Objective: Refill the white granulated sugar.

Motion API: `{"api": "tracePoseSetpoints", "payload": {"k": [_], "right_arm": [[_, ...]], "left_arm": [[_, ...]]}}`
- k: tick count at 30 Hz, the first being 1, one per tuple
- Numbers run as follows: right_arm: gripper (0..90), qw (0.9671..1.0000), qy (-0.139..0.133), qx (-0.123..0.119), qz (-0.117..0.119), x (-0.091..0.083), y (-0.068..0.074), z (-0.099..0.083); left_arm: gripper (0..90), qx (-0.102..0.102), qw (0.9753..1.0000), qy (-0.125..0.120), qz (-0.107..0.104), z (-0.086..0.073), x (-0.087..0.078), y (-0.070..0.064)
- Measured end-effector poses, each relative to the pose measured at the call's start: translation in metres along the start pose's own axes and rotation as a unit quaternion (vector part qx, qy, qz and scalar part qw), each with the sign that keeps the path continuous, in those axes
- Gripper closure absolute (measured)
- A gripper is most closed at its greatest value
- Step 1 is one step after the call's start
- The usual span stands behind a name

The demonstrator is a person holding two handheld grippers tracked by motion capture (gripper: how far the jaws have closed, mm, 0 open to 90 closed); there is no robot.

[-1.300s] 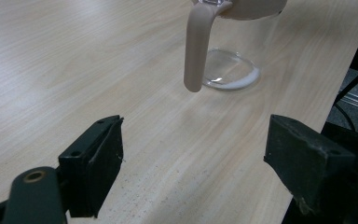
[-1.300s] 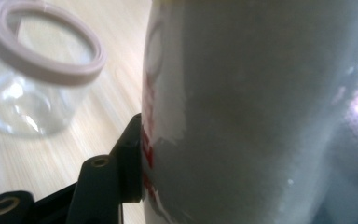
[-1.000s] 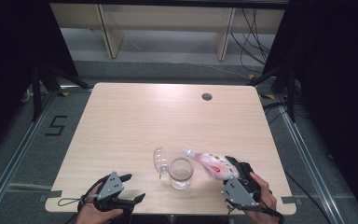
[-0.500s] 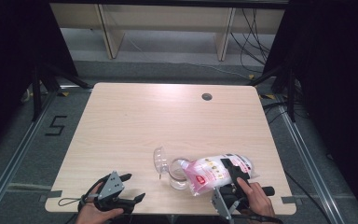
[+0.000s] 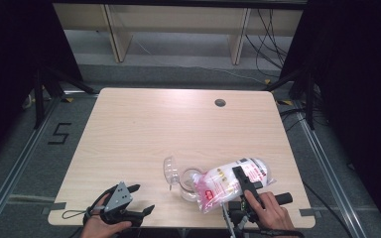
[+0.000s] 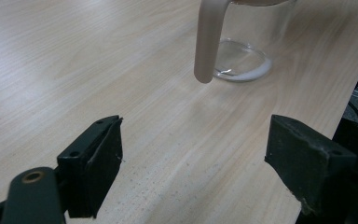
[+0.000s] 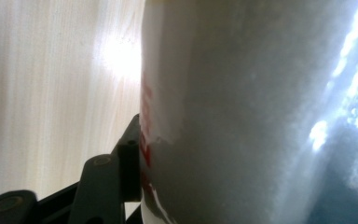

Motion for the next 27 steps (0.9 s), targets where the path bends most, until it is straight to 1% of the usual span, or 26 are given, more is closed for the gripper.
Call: {"api": "tracePoseSetpoints", "payload": {"k": [1, 2, 3, 4, 5, 6, 7, 8, 9, 10, 11, 12, 13, 14, 15, 16, 17, 18, 19, 20, 23, 24, 25, 27], "right_arm": [[47.9, 1.0, 0.0, 0.0, 0.0, 0.0, 0.0, 0.0], [47.9, 0.9999, 0.006, -0.001, 0.009, -0.0005, 0.0013, -0.0005], [48.0, 0.9999, 0.002, -0.004, 0.011, 0.0003, 0.0014, -0.0001], [48.0, 0.9999, 0.003, 0.0, 0.012, 0.0006, 0.0019, 0.0], [48.1, 0.9999, -0.002, -0.015, 0.009, 0.0017, -0.0002, 0.0012], [48.1, 0.9998, 0.01, 0.011, 0.011, 0.001, 0.0041, -0.001], [48.2, 0.9999, 0.01, 0.008, 0.01, 0.0014, 0.0039, -0.001], [48.2, 0.9998, 0.009, -0.015, 0.01, 0.002, 0.0016, -0.0005], [48.2, 0.9997, 0.015, -0.017, 0.009, 0.0014, 0.0011, -0.0007], [48.3, 0.9996, 0.003, -0.028, 0.001, 0.0026, -0.001, 0.0007], [48.3, 0.9991, 0.005, -0.041, 0.003, 0.0025, -0.0032, 0.0015], [48.3, 0.9996, 0.018, -0.02, 0.008, 0.0012, 0.0001, -0.001], [48.4, 0.9997, 0.021, -0.014, 0.008, 0.0015, 0.0012, -0.0017], [48.4, 0.9996, 0.021, -0.019, 0.009, 0.0021, 0.001, -0.0021], [48.4, 0.9989, 0.017, -0.043, 0.007, 0.0037, -0.0015, -0.0012], [48.5, 0.9992, 0.02, -0.033, 0.006, 0.0039, 0.0001, -0.0026], [48.5, 0.9989, 0.016, -0.044, 0.004, 0.0049, -0.0014, -0.0024], [48.5, 0.9994, 0.019, -0.028, 0.005, 0.0049, 0.001, -0.0042], [48.6, 0.9991, 0.02, -0.038, 0.006, 0.0048, 0.0, -0.0043], [48.6, 0.9992, 0.023, -0.032, 0.008, 0.0046, 0.0013, -0.0049], [48.7, 0.9982, 0.019, -0.057, 0.004, 0.0042, -0.0018, -0.0032], [48.7, 0.9983, 0.018, -0.056, 0.004, 0.004, -0.0018, -0.0031], [48.7, 0.999, 0.018, -0.042, 0.003, 0.0039, -0.0001, -0.004], [48.8, 0.9988, 0.018, -0.046, 0.004, 0.0035, -0.0009, -0.0039]], "left_arm": [[18.4, 0.0, 1.0, 0.0, 0.0, 0.0, 0.0, 0.0], [18.4, -0.002, 1.0, -0.002, 0.0, 0.0002, 0.0002, -0.0002], [18.3, 0.003, 1.0, 0.002, 0.001, -0.0004, -0.0004, 0.0008], [18.3, 0.006, 1.0, 0.0, 0.001, -0.0002, -0.0003, 0.0015], [18.3, 0.003, 1.0, 0.0, -0.001, 0.0001, -0.0006, 0.0008], [18.3, 0.004, 1.0, 0.0, 0.001, 0.0001, -0.0008, 0.0013], [18.3, 0.004, 1.0, 0.0, 0.0, 0.0002, -0.0006, 0.0013], [18.3, 0.003, 1.0, 0.0, 0.0, 0.0002, -0.0007, 0.0011], [18.3, 0.007, 1.0, 0.004, 0.0, -0.0002, -0.0014, 0.0015], [18.3, 0.006, 1.0, 0.002, 0.002, 0.0001, -0.0011, 0.0012], [18.2, 0.009, 0.9999, 0.006, 0.003, -0.0004, -0.0013, 0.0018], [18.2, 0.003, 1.0, -0.002, 0.001, 0.0008, -0.0006, 0.0], [18.2, 0.0, 1.0, 0.0, 0.001, 0.0005, -0.0007, -0.0005], [18.2, 0.001, 1.0, 0.001, 0.0, 0.0002, -0.0007, -0.0006], [18.2, 0.001, 1.0, 0.002, 0.0, 0.0001, -0.0008, -0.0006], [18.2, 0.001, 1.0, 0.001, 0.001, 0.0002, -0.0009, -0.0006], [18.2, 0.001, 1.0, 0.001, 0.001, 0.0004, -0.0009, -0.0003], [18.2, 0.004, 1.0, -0.001, -0.001, 0.0005, -0.0005, 0.0002], [18.2, 0.006, 1.0, 0.002, 0.002, 0.0001, -0.0008, 0.0009], [18.2, 0.006, 1.0, 0.003, 0.002, -0.0001, -0.0009, 0.0008], [18.0, 0.002, 1.0, -0.003, -0.002, 0.0009, -0.0006, -0.0005], [18.0, 0.001, 1.0, -0.008, -0.004, 0.0018, -0.0004, -0.0011], [18.0, 0.007, 0.9999, -0.003, -0.007, 0.0016, -0.0013, -0.0006], [18.0, 0.006, 0.9999, -0.006, -0.005, 0.0018, -0.0009, -0.001]]}}
Point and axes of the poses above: each handheld gripper's, and its own axes: x roughly forward along the jaws, z roughly out of its top, y roughly to its left, the point moved 7 cm from there along x, roughly forward along the jaws, and after that the axes turned 7 degrees about x, right-handed, at the moved point
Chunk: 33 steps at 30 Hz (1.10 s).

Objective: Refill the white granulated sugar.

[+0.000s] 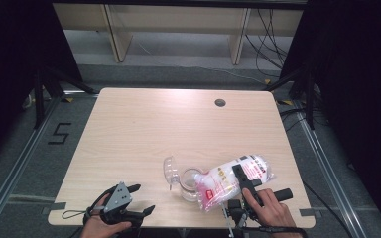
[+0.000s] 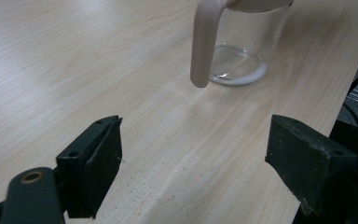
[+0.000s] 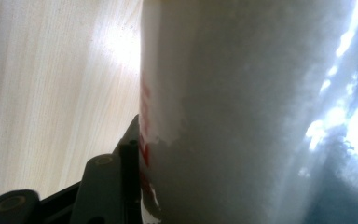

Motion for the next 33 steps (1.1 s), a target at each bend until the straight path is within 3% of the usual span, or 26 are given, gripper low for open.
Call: {"api": "tracePoseSetpoints", "payload": {"k": [1, 2, 3, 5, 6, 7, 8, 9, 11, 12, 14, 16, 17, 18, 19, 23, 24, 25, 28, 30, 31, 33], "right_arm": [[48.8, 0.9998, -0.002, -0.018, -0.002, 0.0, -0.0028, 0.0011], [48.8, 0.9998, -0.003, -0.02, -0.003, -0.0002, -0.003, 0.0011], [48.9, 0.9999, 0.004, 0.009, 0.0, -0.0009, 0.0008, -0.0008], [48.9, 1.0, -0.002, 0.009, -0.004, -0.0003, 0.0005, 0.0], [48.9, 0.9998, -0.002, -0.019, -0.005, -0.0006, -0.0032, 0.0011], [48.9, 0.9998, -0.004, -0.021, -0.005, -0.0004, -0.0035, 0.0017], [48.9, 1.0, 0.0, 0.009, -0.004, -0.0005, 0.0014, 0.0], [49.0, 0.9998, -0.012, -0.014, -0.009, 0.0012, -0.0017, 0.0027], [49.0, 0.9998, -0.007, -0.016, -0.005, 0.0008, -0.0014, 0.0024], [49.0, 1.0, -0.004, -0.004, -0.007, 0.0004, 0.0005, 0.0012], [49.0, 0.9996, -0.001, -0.027, -0.012, -0.0002, -0.0026, 0.0022], [49.1, 0.9995, -0.001, -0.03, -0.013, -0.0012, -0.004, 0.002], [49.1, 0.9999, 0.0, -0.005, -0.013, -0.0018, -0.0015, 0.0009], [49.1, 0.9998, -0.004, -0.016, -0.015, -0.0018, -0.0033, 0.0016], [49.2, 0.9999, 0.0, 0.005, -0.014, -0.0022, -0.001, 0.0004], [49.2, 0.9999, 0.003, -0.008, -0.015, -0.0017, -0.0014, -0.0002], [49.2, 0.9996, 0.004, -0.025, -0.014, -0.0015, -0.003, 0.0005], [49.2, 0.9995, 0.003, -0.029, -0.015, -0.0012, -0.0036, 0.0007], [49.4, 0.9997, 0.003, -0.02, -0.016, -0.0008, -0.0028, -0.0001], [49.4, 0.9992, 0.0, -0.034, -0.02, -0.0013, -0.0066, 0.0007], [49.4, 0.9995, 0.004, -0.025, -0.02, -0.002, -0.0058, -0.0003], [49.4, 0.9992, -0.002, -0.035, -0.022, -0.0013, -0.0078, 0.0008]], "left_arm": [[18.0, 0.002, 1.0, 0.001, -0.001, -0.0002, -0.0001, 0.0], [18.0, 0.002, 1.0, 0.002, -0.001, -0.0003, -0.0001, -0.0001], [18.0, 0.002, 1.0, 0.001, 0.0, -0.0002, -0.0002, 0.0], [18.0, 0.001, 1.0, 0.001, 0.0, -0.0001, -0.0001, 0.0], [18.0, 0.001, 1.0, 0.001, 0.0, -0.0002, -0.0001, 0.0001], [18.0, 0.001, 1.0, 0.001, 0.0, -0.0003, -0.0001, 0.0001], [18.0, 0.0, 1.0, 0.001, 0.0, -0.0004, -0.0001, 0.0001], [18.0, 0.001, 1.0, 0.001, 0.0, -0.0004, -0.0002, 0.0001], [17.9, 0.002, 1.0, 0.002, 0.0, -0.0004, -0.0002, 0.0], [17.9, 0.003, 1.0, 0.002, -0.001, -0.0004, -0.0002, 0.0], [17.9, 0.003, 1.0, 0.002, 0.0, -0.0004, -0.0003, -0.0002], [17.9, 0.012, 0.9999, 0.005, 0.001, -0.0008, -0.0002, 0.0012], [17.9, 0.017, 0.9998, 0.007, 0.001, -0.001, -0.0003, 0.0019], [17.9, 0.015, 0.9999, 0.007, 0.002, -0.0012, -0.0003, 0.002], [17.9, 0.015, 0.9999, 0.007, 0.002, -0.0011, -0.0005, 0.0021], [17.9, 0.014, 0.9999, 0.004, 0.002, -0.0004, -0.0008, 0.0017], [17.9, 0.014, 0.9999, 0.004, 0.002, -0.0003, -0.0007, 0.0014], [17.9, 0.014, 0.9999, 0.004, 0.002, -0.0004, -0.0007, 0.0012], [17.9, 0.011, 0.9999, 0.007, 0.001, -0.0006, -0.0009, 0.0003], [17.9, 0.011, 0.9999, 0.004, 0.001, -0.0004, -0.0007, 0.0005], [17.9, 0.013, 0.9999, 0.004, 0.001, -0.0005, -0.0009, 0.0009], [17.9, 0.012, 0.9999, 0.004, 0.003, -0.0006, -0.0011, 0.0015]]}}
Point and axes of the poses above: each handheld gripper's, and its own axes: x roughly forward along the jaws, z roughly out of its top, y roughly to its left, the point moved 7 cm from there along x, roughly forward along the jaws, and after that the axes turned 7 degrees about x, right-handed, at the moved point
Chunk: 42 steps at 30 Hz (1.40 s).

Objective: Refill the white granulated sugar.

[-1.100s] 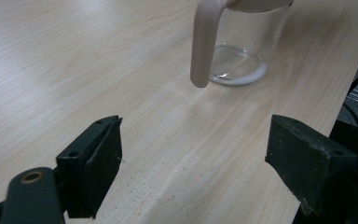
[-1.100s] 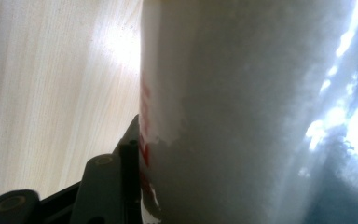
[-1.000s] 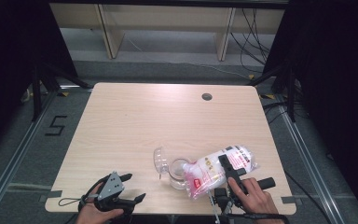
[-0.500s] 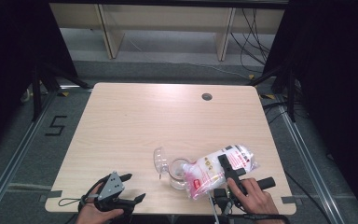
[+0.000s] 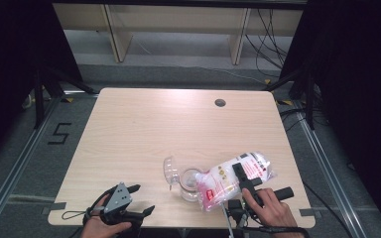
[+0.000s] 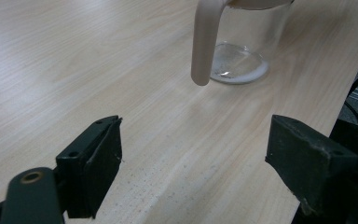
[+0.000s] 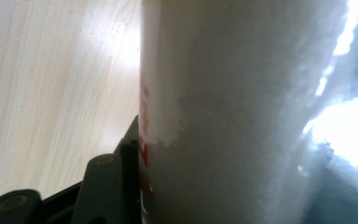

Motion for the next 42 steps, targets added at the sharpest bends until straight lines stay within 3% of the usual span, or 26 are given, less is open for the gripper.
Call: {"api": "tracePoseSetpoints", "payload": {"k": [2, 3, 8, 10, 11, 13, 14, 17, 18, 26, 28, 29, 37, 38, 39, 40, 41, 42], "right_arm": [[49.5, 1.0, 0.0, 0.0, 0.001, 0.0002, 0.0002, 0.0001], [49.5, 1.0, 0.005, 0.005, 0.001, -0.0006, 0.0018, -0.0008], [49.6, 0.9999, 0.001, -0.012, 0.001, 0.0003, 0.0006, 0.002], [49.7, 0.9999, 0.002, -0.01, 0.003, -0.0006, 0.0002, 0.0013], [49.7, 0.9999, 0.009, 0.01, 0.004, -0.0015, 0.0027, -0.0006], [49.8, 0.9999, 0.0, -0.015, -0.001, -0.0008, -0.0024, 0.001], [49.8, 0.9999, 0.006, 0.016, 0.0, -0.0014, 0.0019, -0.0014], [49.8, 0.9999, 0.005, 0.009, 0.0, -0.0007, 0.001, -0.0014], [49.9, 0.9999, -0.002, -0.013, -0.001, 0.0001, -0.0019, 0.0003], [50.1, 0.9999, 0.007, 0.014, 0.001, 0.0007, 0.0046, -0.0017], [50.1, 0.9999, 0.007, 0.011, 0.0, 0.0005, 0.0038, -0.0014], [50.1, 1.0, 0.003, -0.003, -0.002, 0.0005, 0.0011, -0.0004], [50.3, 0.9999, -0.002, -0.013, -0.006, 0.0, -0.0022, 0.0009], [50.3, 0.9999, 0.004, 0.01, -0.004, -0.0009, 0.0011, -0.001], [50.3, 0.9999, 0.004, 0.01, -0.004, -0.0009, 0.0011, -0.001], [50.3, 1.0, 0.004, 0.007, -0.005, -0.0011, 0.0005, -0.0009], [50.4, 0.9998, -0.004, -0.016, -0.008, -0.0006, -0.0033, 0.0009], [50.4, 0.9999, 0.0, -0.011, -0.006, -0.0011, -0.0023, 0.0]], "left_arm": [[17.9, 0.0, 1.0, 0.006, 0.003, -0.0013, -0.0006, 0.001], [17.9, -0.019, 0.9998, -0.001, 0.002, -0.0007, 0.0004, -0.0015], [17.9, -0.017, 0.9998, 0.001, 0.004, -0.0011, 0.0005, -0.0011], [17.9, -0.018, 0.9998, 0.001, 0.002, -0.0012, 0.0007, -0.0012], [17.9, -0.018, 0.9998, 0.001, 0.002, -0.0013, 0.0008, -0.0012], [17.9, -0.017, 0.9999, 0.002, 0.002, -0.0014, 0.0007, -0.0013], [17.9, -0.017, 0.9999, 0.002, 0.002, -0.0014, 0.0006, -0.0013], [17.9, -0.017, 0.9999, 0.002, 0.002, -0.0014, 0.0006, -0.0011], [17.9, -0.017, 0.9999, 0.002, 0.002, -0.0014, 0.0006, -0.0011], [17.9, -0.017, 0.9999, 0.001, 0.003, -0.0016, 0.0003, -0.0011], [17.9, -0.017, 0.9998, 0.001, 0.003, -0.0016, 0.0002, -0.001], [17.9, -0.017, 0.9998, 0.001, 0.003, -0.0017, 0.0002, -0.001], [17.9, -0.017, 0.9998, 0.002, 0.003, -0.0017, 0.0, -0.0011], [17.9, -0.017, 0.9998, 0.002, 0.003, -0.0017, -0.0001, -0.001], [17.9, -0.017, 0.9998, 0.001, 0.003, -0.0017, 0.0, -0.001], [17.9, -0.017, 0.9998, 0.002, 0.004, -0.0017, 0.0, -0.0009], [17.8, -0.017, 0.9998, 0.002, 0.003, -0.0017, -0.0001, -0.001], [17.9, -0.017, 0.9998, 0.001, 0.003, -0.0017, -0.0001, -0.0011]]}}
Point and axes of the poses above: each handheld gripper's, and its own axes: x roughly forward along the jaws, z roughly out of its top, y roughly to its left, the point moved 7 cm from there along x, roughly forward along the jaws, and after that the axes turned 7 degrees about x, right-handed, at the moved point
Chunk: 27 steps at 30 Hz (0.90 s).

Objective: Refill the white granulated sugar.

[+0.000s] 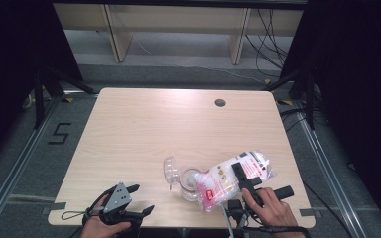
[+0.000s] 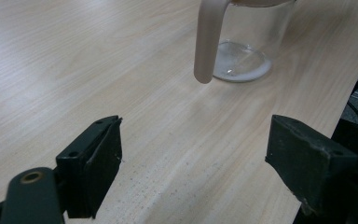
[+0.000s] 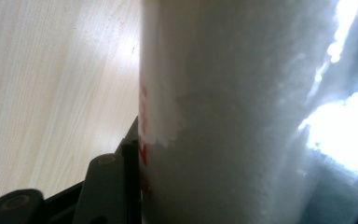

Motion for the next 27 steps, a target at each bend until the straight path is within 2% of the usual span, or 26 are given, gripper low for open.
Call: {"api": "tracePoseSetpoints", "payload": {"k": [2, 3, 4, 5, 6, 7, 8, 13, 15, 16, 18, 20, 21, 22, 23, 24, 26, 27], "right_arm": [[50.4, 1.0, 0.001, 0.001, 0.0, -0.0001, 0.0002, -0.0005], [50.4, 0.9998, 0.005, 0.018, 0.001, -0.0005, 0.0026, -0.0019], [50.5, 0.9998, 0.005, 0.018, 0.001, -0.0006, 0.0024, -0.0019], [50.5, 0.9998, 0.006, 0.017, 0.001, -0.0007, 0.0024, -0.0021], [50.5, 1.0, 0.004, 0.008, 0.001, -0.0003, 0.0012, -0.0015], [50.5, 0.9999, 0.006, 0.016, 0.001, -0.0008, 0.0022, -0.0021], [50.6, 1.0, 0.002, 0.007, 0.003, -0.0002, 0.0011, -0.0014], [50.6, 1.0, -0.004, -0.004, -0.001, -0.0003, -0.0014, -0.0004], [50.7, 1.0, 0.001, 0.0, -0.001, -0.0009, -0.0009, -0.001], [50.7, 1.0, 0.002, 0.003, -0.001, -0.0011, -0.0006, -0.0011], [50.7, 1.0, 0.001, 0.002, 0.0, -0.0012, -0.0007, -0.0008], [50.8, 1.0, -0.001, 0.0, -0.001, -0.0015, -0.001, -0.0006], [50.8, 0.9999, 0.0, 0.011, -0.002, -0.0024, 0.0006, -0.0015], [50.8, 1.0, 0.0, -0.001, 0.0, -0.0031, -0.0013, -0.001], [50.8, 0.9998, 0.006, 0.021, -0.001, -0.0037, 0.0017, -0.0026], [50.9, 1.0, -0.002, -0.002, -0.005, -0.0027, -0.0018, -0.0008], [50.9, 0.9999, 0.002, 0.011, -0.004, -0.0029, -0.0004, -0.0018], [50.9, 1.0, 0.001, 0.006, -0.006, -0.0021, -0.0015, -0.0013]], "left_arm": [[17.9, 0.0, 1.0, 0.0, 0.0, 0.0, 0.0, 0.0001], [17.9, 0.0, 1.0, 0.0, 0.0, 0.0001, -0.0001, 0.0], [17.9, -0.004, 1.0, -0.004, 0.0, 0.0007, 0.0004, -0.0007], [17.9, 0.012, 0.9999, 0.011, 0.003, -0.0013, -0.0012, 0.0023], [17.9, 0.01, 0.9999, 0.01, 0.003, -0.0012, -0.0011, 0.0021], [17.9, 0.006, 1.0, 0.004, 0.003, -0.0003, -0.0006, 0.0014], [17.9, -0.004, 1.0, -0.004, 0.0, 0.0006, 0.0003, -0.0007], [17.9, 0.004, 1.0, 0.0, 0.001, 0.0004, 0.0001, 0.0001], [17.9, 0.003, 1.0, 0.001, 0.001, 0.0002, -0.0001, 0.0], [17.9, 0.012, 0.9999, 0.01, 0.003, -0.0011, -0.0008, 0.0017], [17.9, 0.014, 0.9998, 0.01, 0.006, -0.001, -0.0011, 0.002], [17.9, 0.001, 1.0, 0.0, 0.0, 0.0003, -0.0005, -0.0003], [17.9, 0.0, 1.0, -0.001, 0.0, 0.0004, -0.0005, -0.0005], [17.9, 0.005, 1.0, 0.004, 0.003, -0.0004, -0.0007, 0.0009], [17.9, 0.012, 0.9999, 0.011, 0.004, -0.0014, -0.0011, 0.002], [17.9, 0.002, 1.0, 0.0, 0.001, 0.0001, 0.0, -0.0002], [17.9, 0.002, 1.0, 0.0, 0.003, 0.0004, -0.0002, -0.0008], [17.9, 0.004, 1.0, 0.002, 0.001, 0.0003, -0.0001, -0.0002]]}}
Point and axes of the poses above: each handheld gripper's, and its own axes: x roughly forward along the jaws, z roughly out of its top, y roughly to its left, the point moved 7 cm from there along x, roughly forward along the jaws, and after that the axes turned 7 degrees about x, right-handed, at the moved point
